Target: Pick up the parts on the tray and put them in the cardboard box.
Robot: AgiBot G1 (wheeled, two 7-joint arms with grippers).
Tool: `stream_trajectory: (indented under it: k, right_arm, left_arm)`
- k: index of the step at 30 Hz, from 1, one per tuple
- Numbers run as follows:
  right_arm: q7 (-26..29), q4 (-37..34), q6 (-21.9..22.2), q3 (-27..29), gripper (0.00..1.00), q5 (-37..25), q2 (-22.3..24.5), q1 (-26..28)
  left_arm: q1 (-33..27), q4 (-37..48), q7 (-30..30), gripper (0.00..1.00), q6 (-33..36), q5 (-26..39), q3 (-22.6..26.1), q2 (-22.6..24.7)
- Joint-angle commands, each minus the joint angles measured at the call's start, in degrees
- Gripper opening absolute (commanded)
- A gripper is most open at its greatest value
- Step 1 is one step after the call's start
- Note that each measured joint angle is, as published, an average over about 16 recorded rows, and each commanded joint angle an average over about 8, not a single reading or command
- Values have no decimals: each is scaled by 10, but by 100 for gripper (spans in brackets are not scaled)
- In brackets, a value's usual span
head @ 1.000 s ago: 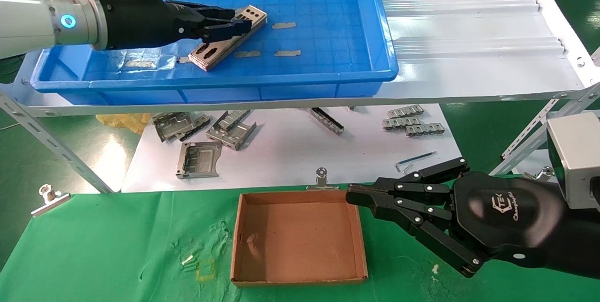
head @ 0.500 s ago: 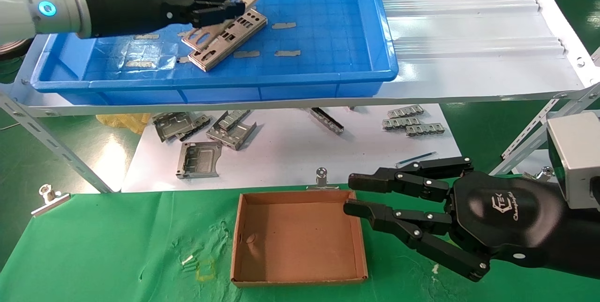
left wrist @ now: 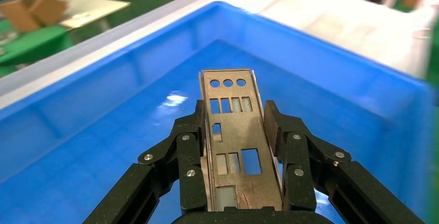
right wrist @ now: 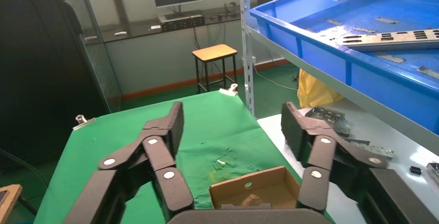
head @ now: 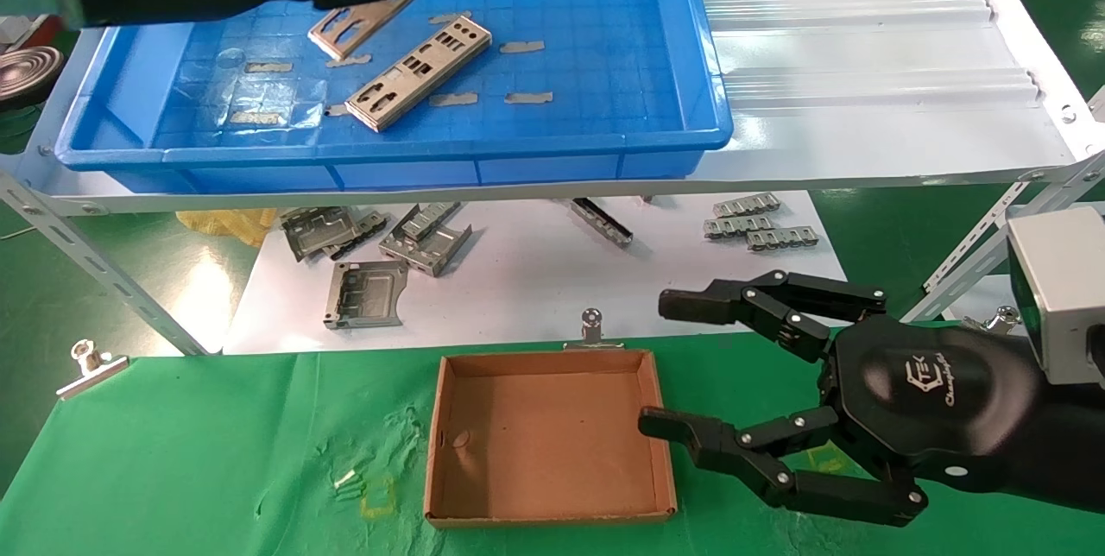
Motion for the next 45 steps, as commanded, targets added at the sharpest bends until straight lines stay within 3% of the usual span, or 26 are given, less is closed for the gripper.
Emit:
stream_trajectory:
  k: [1, 9, 13, 18, 21, 31, 41, 42, 45]
  right_arm:
    - [0, 0, 0, 0, 100, 0, 0, 0]
    - [0, 0, 0, 0, 100, 0, 0, 0]
    - [0, 0, 0, 0, 100, 0, 0, 0]
    - [0, 0, 0, 0, 100, 0, 0, 0]
    - [0, 0, 0, 0, 100, 0, 0, 0]
    - [0, 0, 0, 0, 100, 0, 0, 0]
    - [0, 0, 0, 0, 100, 0, 0, 0]
    - [0, 0, 0, 0, 100, 0, 0, 0]
    - [0, 0, 0, 0, 100, 0, 0, 0]
  left_arm:
    - [-1, -2, 6, 0, 30, -3, -2, -10]
    - [28, -68, 29, 0, 142, -13, 13, -40]
    - [87, -198, 23, 0, 148, -61, 52, -71]
    - [176, -403, -2, 0, 140, -151, 140, -137]
    - [211, -460, -1, 0, 127, -180, 178, -157]
    - [323, -447, 137, 0, -15, -120, 214, -104]
    - [372, -405, 196, 0, -107, -94, 221, -44]
    - [372, -400, 198, 3, -108, -93, 221, -40]
    - [372, -388, 209, 38, -110, -92, 222, -31]
